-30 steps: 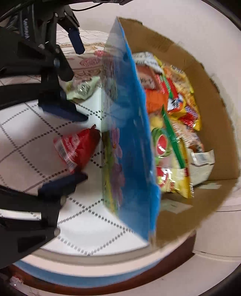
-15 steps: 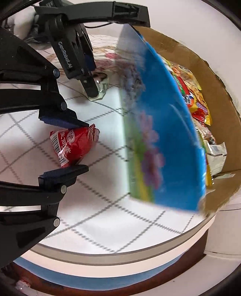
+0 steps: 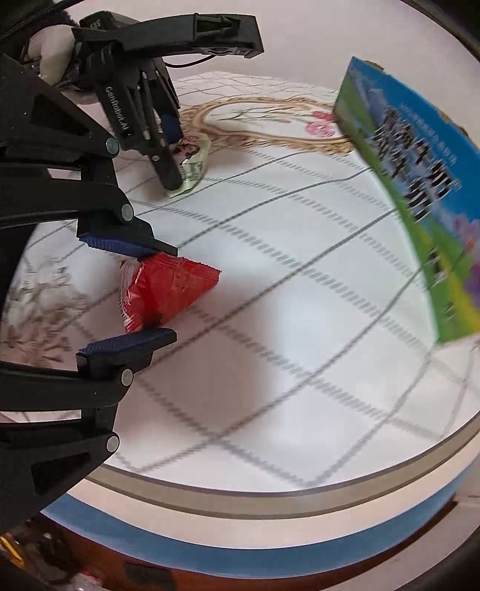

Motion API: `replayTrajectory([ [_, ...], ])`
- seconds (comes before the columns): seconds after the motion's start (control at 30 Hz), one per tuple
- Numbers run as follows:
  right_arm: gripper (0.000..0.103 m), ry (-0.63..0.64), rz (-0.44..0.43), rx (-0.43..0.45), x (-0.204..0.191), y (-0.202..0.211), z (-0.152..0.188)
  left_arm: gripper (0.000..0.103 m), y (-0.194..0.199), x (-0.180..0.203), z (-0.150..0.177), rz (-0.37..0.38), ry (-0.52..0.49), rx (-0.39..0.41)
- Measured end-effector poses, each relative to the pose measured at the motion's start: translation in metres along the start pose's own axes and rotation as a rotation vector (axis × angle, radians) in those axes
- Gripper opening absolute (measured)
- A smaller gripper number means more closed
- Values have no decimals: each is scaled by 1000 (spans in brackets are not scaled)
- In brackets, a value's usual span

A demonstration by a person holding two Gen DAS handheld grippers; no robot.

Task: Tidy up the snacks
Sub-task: 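Grasp the clear portrait-print packet with left tool while right tool grasps red pouch, then drop both held snacks into the cardboard box and open both tools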

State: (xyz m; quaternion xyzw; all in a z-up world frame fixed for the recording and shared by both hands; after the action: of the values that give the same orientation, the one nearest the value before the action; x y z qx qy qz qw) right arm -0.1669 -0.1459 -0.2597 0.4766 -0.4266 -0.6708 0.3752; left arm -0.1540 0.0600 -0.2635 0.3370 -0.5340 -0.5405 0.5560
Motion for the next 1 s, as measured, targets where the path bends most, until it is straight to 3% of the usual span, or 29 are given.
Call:
replayTrajectory([
  [0.27, 41, -13, 19, 0, 4, -8, 9, 60, -26, -4, -10, -28, -19, -16],
  [0.63, 43, 12, 68, -35, -9, -31, 6, 61, -44, -9, -20, -35, -6, -14],
  [0.87, 43, 61, 124, -15, -23, -39, 7, 55, -25, -10, -16, -32, 3, 17],
  [1.0, 41, 64, 91, 11, -31, -29, 12, 54, -15, -12, -11, -10, 8, 11],
])
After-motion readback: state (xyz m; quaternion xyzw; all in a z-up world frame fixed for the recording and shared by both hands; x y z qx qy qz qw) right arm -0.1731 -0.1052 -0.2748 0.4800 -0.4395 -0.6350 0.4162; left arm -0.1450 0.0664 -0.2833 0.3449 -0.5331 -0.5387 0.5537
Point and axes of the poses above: each gripper's, at about its wrist camera, not at the fingertips, and y roughly against the way its jaws point, x to its right, z to its underside, the point moved 2 cm from there along -y, roughly the way its jaws point, and after that the axes turned 1 degree about z, right-handed, at the moved point
